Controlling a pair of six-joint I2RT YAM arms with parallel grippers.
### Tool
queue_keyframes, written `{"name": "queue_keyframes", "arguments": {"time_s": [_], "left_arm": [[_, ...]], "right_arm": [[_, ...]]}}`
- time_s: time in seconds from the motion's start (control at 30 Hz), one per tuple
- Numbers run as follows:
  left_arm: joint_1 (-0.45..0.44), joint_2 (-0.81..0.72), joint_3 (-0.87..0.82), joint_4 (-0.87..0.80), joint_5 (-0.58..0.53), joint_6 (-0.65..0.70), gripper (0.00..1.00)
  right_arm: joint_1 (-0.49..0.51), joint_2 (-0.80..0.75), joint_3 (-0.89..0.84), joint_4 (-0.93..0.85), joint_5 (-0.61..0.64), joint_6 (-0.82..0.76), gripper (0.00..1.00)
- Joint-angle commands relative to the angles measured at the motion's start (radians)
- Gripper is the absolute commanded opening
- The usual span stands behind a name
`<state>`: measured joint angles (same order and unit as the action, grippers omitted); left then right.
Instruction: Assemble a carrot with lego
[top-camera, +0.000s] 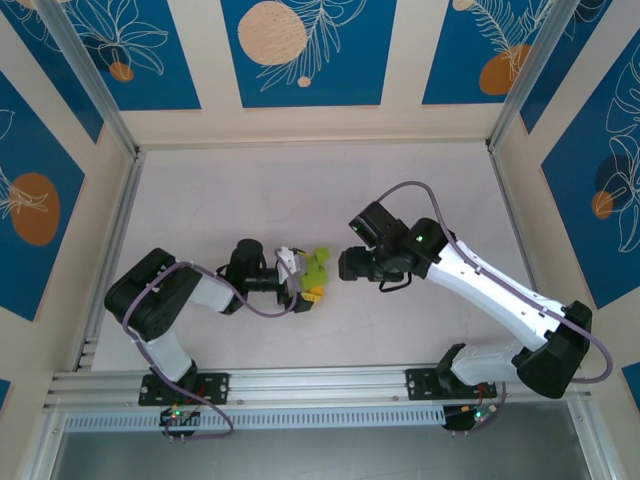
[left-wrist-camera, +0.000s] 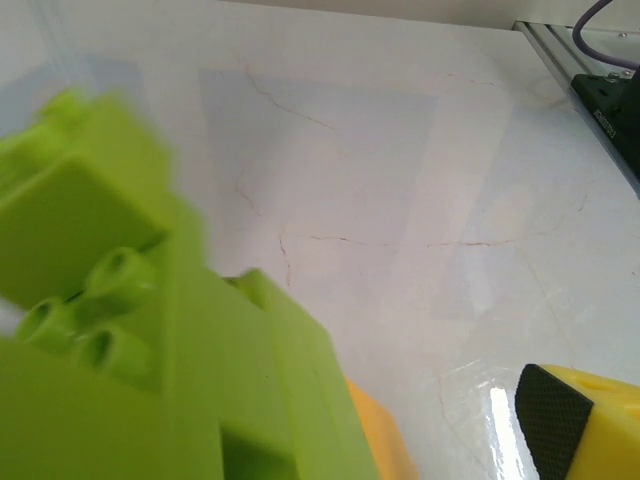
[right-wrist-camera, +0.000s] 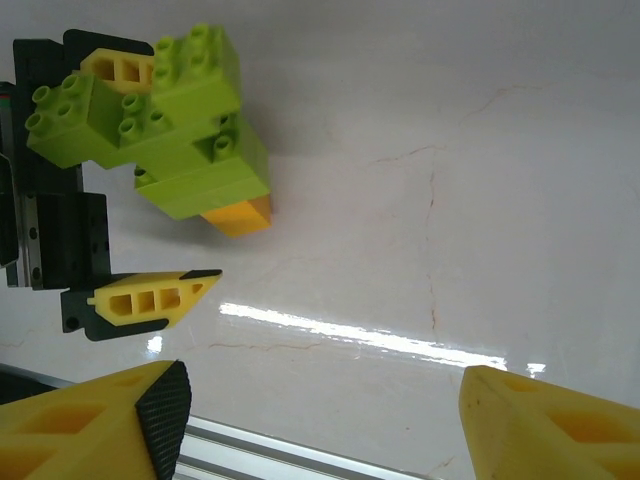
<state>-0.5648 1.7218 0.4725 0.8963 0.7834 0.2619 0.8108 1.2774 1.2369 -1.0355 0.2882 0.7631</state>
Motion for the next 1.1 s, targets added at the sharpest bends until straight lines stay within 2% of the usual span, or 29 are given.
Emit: {"name": "queue_keyframes", "arguments": {"time_s": [0.0, 0.4, 0.53, 0.63, 0.73, 0.83, 0.97, 1.07], "left_arm": [[0.01, 0.009, 0.018, 0.009, 0.035, 0.004, 0.99], [0.017, 0.023, 0.041, -0.01, 0.017, -0.003, 0.99], [0.027, 0.009, 0.015, 0.035, -0.029, -0.035, 0.99], [0.037, -0.006, -0.045, 0.146, -0.099, -0.117, 0.99], [0.037, -0.014, -0.12, 0.301, -0.276, -0.285, 0.99], [0.009, -0.003, -0.197, 0.415, -0.392, -0.424, 0.99], [-0.074, -0.063, -0.262, 0.363, -0.55, -0.443, 0.99], [-0.087, -0.209, -0.307, 0.283, -0.61, -0.444, 0.99]], "right_arm": [[-0.003, 0.008, -0.013, 0.017, -0.041, -0.019, 0.71], [0.006, -0.032, -0.051, 0.023, -0.044, 0.003, 0.69], [0.016, -0.035, -0.069, 0.013, -0.041, 0.007, 0.69], [0.058, -0.035, -0.124, 0.019, -0.038, -0.022, 0.69], [0.107, -0.035, -0.237, 0.077, -0.039, -0.03, 0.69], [0.122, -0.027, -0.345, 0.176, -0.056, -0.016, 0.66], [0.132, 0.008, -0.412, 0.288, -0.063, -0.03, 0.63], [0.132, 0.074, -0.409, 0.326, -0.053, -0.06, 0.62]]}}
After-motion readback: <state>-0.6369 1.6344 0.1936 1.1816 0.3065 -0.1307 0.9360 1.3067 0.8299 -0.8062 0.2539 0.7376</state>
